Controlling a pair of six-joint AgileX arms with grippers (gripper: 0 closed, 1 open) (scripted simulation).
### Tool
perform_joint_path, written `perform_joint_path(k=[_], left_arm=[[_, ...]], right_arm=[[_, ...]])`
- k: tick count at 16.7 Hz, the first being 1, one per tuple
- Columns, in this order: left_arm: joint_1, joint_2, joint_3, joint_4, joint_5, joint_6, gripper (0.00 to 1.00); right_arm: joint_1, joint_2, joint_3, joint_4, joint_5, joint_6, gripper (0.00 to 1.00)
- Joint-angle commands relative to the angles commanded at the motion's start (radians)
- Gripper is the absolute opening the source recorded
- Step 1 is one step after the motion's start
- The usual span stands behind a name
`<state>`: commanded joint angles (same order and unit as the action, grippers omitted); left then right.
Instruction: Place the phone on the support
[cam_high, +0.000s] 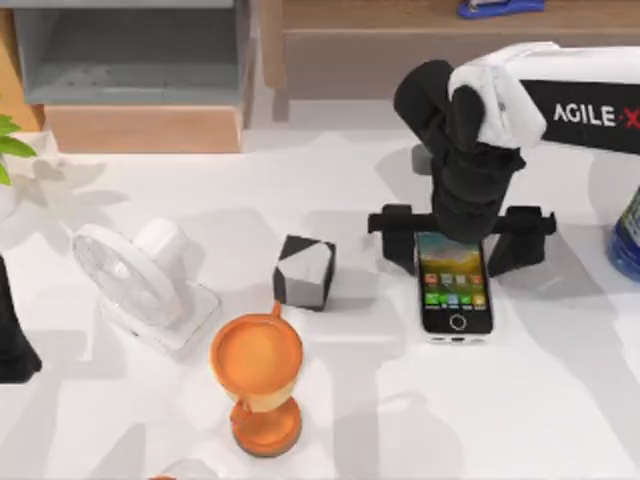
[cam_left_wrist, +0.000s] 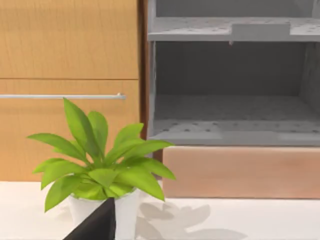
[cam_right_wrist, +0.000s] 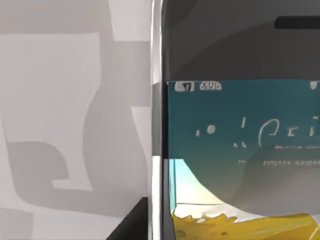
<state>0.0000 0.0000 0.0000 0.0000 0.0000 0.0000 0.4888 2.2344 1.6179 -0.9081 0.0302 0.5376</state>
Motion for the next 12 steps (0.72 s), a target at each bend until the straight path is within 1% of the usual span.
perform_joint_path(k=[5, 9, 12], left_arm=[[0.000, 0.000, 0.000, 0.000, 0.000, 0.000, 1.00], [0.000, 0.000, 0.000, 0.000, 0.000, 0.000, 1.00], [0.000, 0.000, 0.000, 0.000, 0.000, 0.000, 1.00]], right_arm=[[0.000, -0.024, 0.034, -0.061, 0.000, -0.001, 0.00], [0.000, -0.021, 0.033, -0.060, -0.001, 0.001, 0.00], [-0.035, -0.071, 0.067, -0.027, -0.021, -0.039, 0.00]])
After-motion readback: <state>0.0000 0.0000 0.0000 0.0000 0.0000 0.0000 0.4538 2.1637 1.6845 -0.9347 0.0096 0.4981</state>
